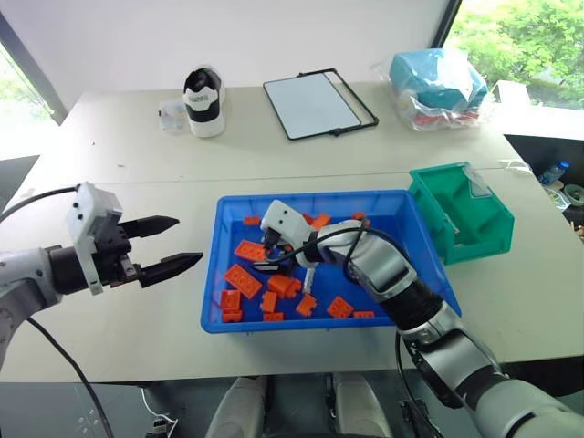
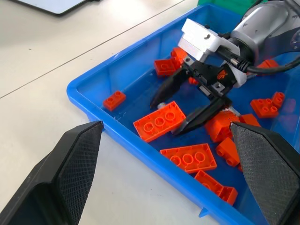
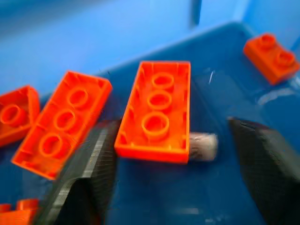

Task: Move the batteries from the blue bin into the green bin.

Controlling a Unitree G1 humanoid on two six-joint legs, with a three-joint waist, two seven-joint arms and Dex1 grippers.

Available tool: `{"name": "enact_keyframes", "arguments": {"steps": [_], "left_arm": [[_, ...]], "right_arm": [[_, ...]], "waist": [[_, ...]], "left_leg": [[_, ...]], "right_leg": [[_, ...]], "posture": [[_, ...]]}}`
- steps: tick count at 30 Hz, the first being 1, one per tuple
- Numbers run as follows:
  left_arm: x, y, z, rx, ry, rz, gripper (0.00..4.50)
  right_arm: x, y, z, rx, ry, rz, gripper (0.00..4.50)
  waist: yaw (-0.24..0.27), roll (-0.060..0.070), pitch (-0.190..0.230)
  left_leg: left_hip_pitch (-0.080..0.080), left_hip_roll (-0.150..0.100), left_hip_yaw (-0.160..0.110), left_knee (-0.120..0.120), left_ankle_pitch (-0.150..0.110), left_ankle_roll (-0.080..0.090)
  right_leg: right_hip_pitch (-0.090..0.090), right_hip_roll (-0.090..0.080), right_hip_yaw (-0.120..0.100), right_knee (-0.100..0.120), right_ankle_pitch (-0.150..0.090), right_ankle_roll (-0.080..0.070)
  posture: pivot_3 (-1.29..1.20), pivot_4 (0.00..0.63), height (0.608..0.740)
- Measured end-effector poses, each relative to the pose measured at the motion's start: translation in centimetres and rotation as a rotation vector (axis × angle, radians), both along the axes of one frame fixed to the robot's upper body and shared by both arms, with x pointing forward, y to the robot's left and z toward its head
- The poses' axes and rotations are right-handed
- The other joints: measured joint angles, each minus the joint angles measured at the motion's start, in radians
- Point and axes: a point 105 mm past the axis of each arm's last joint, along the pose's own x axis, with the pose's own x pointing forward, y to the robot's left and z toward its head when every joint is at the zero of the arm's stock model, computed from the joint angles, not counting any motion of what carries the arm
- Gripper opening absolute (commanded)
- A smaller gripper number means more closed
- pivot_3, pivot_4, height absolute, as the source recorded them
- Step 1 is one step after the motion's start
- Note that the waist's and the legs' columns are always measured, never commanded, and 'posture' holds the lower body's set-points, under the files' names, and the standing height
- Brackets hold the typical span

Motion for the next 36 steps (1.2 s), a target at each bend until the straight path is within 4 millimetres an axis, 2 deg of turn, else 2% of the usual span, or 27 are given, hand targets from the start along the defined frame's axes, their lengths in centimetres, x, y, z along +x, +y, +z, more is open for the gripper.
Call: {"name": "enact_keyframes", "arguments": {"steps": [7, 16, 20, 22, 25, 27, 31, 33, 36], "left_arm": [[0.0, 0.0, 0.0, -0.007, -0.003, 0.001, 4.5], [0.4, 0.3, 0.0, -0.004, -0.018, 0.009, 4.5], [0.6, 0.0, 0.0, -0.005, -0.022, -0.008, 4.5], [0.7, 0.0, 0.1, -0.007, -0.024, -0.011, 4.5], [0.7, -0.3, 0.1, -0.016, -0.024, -0.022, 4.5], [0.7, -0.7, -0.1, -0.023, -0.015, -0.037, 4.5], [0.7, -1.3, -0.3, -0.036, -0.011, -0.06, 4.5], [0.8, -1.5, -0.2, -0.038, -0.015, -0.067, 4.5], [0.9, -2.1, -0.3, -0.045, -0.011, -0.091, 4.5]], "right_arm": [[0.0, 0.0, 0.1, 0.007, 0.004, -0.004, 2.26], [-0.4, 0.1, 1.8, 0.06, 0.017, -0.001, 2.26], [-0.3, -0.7, 2.3, 0.05, -0.001, -0.014, 2.26], [0.0, -1.9, 2.9, 0.04, -0.025, -0.038, 2.26], [0.2, -4.6, 4.7, 0.053, -0.066, -0.103, 2.26], [0.6, -7.4, 6.7, 0.066, -0.118, -0.181, 2.26], [1.4, -15.7, 9.7, 0.037, -0.21, -0.431, 2.26], [1.3, -19.9, 10.4, 0.002, -0.235, -0.555, 2.26], [1.0, -24.7, 10.5, -0.042, -0.24, -0.699, 2.26]], "waist": [[0.0, 0.0, 0.0], [0.0, 0.0, 0.0], [0.002, 0.0, 0.0], [0.004, 0.0, 0.0], [0.007, 0.0, 0.0], [0.007, 0.0, 0.0], [0.011, 0.0, 0.0], [0.011, 0.0, 0.0], [0.005, 0.0, 0.0]], "left_leg": [[0.0, 0.0, 0.0, 0.0, 0.0, 0.0], [0.0, 0.0, 0.0, 0.0, 0.0, 0.0], [0.0, 0.0, 0.0, 0.0, 0.0, 0.0], [0.0, 0.0, 0.0, 0.0, 0.0, 0.0], [0.0, 0.0, 0.0, 0.001, 0.0, 0.0], [-0.001, 0.0, 0.0, 0.001, 0.0, 0.0], [-0.002, 0.0, 0.001, 0.001, 0.0, 0.0], [-0.002, 0.0, 0.002, 0.001, 0.0, 0.0], [-0.002, 0.001, 0.003, 0.001, 0.0, 0.001]], "right_leg": [[0.0, 0.0, 0.0, 0.0, 0.0, 0.0], [0.0, 0.0, 0.0, 0.0, 0.0, 0.0], [0.0, 0.0, 0.0, 0.0, 0.0, 0.0], [0.0, 0.0, 0.0, 0.0, 0.0, 0.0], [0.0, 0.0, 0.0, 0.0, 0.0, 0.0], [0.0, 0.0, 0.0, 0.0, 0.0, 0.0], [0.0, -0.001, 0.0, 0.0, 0.0, 0.0], [0.0, -0.001, 0.0, -0.001, 0.0, 0.0], [0.0, -0.001, 0.001, -0.001, 0.0, 0.0]], "posture": [[0.0, 0.15, 0.731], [0.0, 0.15, 0.731], [0.0, 0.15, 0.731], [0.0, 0.15, 0.731], [0.0, 0.15, 0.731], [0.0, 0.15, 0.731], [0.0, 0.15, 0.731], [0.0, 0.15, 0.731], [0.0, 0.15, 0.731]]}}
